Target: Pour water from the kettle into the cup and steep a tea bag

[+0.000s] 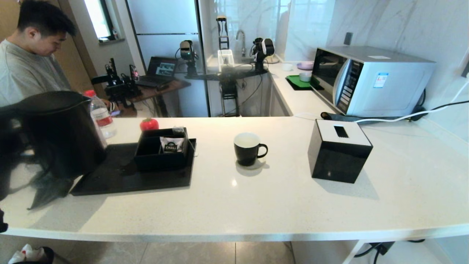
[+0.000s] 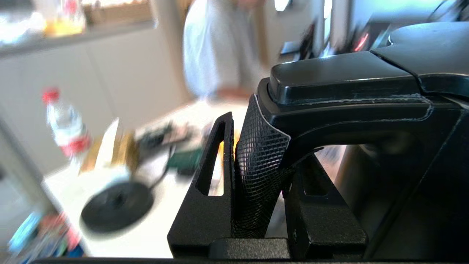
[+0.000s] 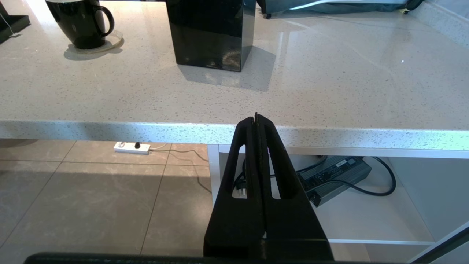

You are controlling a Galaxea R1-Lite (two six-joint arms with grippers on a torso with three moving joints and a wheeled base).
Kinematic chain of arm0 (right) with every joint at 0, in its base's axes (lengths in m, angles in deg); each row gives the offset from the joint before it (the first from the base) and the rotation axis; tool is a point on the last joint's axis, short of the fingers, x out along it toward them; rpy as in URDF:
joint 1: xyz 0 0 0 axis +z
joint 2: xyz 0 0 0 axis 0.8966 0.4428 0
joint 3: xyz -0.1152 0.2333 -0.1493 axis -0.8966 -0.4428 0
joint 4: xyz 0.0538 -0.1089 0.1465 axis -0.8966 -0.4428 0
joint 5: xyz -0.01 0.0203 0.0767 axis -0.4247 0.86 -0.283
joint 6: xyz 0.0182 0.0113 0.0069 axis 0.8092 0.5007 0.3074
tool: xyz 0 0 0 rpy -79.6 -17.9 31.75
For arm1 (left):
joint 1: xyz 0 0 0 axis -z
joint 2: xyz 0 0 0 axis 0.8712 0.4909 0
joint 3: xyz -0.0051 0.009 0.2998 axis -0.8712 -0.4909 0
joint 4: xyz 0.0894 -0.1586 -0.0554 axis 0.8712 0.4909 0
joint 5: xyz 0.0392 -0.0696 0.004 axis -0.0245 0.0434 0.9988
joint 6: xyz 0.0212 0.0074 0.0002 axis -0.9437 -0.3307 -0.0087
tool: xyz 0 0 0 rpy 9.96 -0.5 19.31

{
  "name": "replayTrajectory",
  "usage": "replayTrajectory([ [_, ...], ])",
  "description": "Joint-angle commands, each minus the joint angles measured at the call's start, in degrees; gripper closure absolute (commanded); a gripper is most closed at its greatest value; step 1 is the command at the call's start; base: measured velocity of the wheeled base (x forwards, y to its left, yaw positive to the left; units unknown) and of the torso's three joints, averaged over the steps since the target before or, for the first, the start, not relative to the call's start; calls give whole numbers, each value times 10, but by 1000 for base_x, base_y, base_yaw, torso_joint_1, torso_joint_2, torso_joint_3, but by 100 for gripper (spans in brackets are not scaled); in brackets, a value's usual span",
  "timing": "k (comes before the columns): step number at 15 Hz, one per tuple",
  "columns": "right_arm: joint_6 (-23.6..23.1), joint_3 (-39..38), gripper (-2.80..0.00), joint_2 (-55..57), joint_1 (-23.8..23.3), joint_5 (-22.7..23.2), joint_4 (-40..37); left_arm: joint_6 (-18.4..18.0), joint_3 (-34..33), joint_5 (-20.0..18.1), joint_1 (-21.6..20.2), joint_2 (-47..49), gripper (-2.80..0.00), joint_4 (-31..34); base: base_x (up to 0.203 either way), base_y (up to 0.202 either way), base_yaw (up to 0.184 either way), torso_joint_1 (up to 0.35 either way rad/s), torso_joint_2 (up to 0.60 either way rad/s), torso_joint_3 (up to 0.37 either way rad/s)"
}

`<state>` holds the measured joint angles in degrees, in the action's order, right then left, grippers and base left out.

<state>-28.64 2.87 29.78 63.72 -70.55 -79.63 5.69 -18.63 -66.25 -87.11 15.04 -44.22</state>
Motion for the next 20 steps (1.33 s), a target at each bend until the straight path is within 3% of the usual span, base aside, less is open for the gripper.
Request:
replayTrajectory([
  [1,0,0,0,1,0,0,0,13,0,1,-16,63,0,-25,0,0,0,0,0,0],
  [5,0,0,0,1,0,0,0,32,16,1,-16,111,0,-26,0,0,0,0,0,0],
  [10,0,0,0,1,0,0,0,37,87,0,-11,165,0,-26,0,0,0,0,0,0],
  [20,0,0,0,1,0,0,0,38,163,2,42,218,0,-26,0,0,0,0,0,0],
])
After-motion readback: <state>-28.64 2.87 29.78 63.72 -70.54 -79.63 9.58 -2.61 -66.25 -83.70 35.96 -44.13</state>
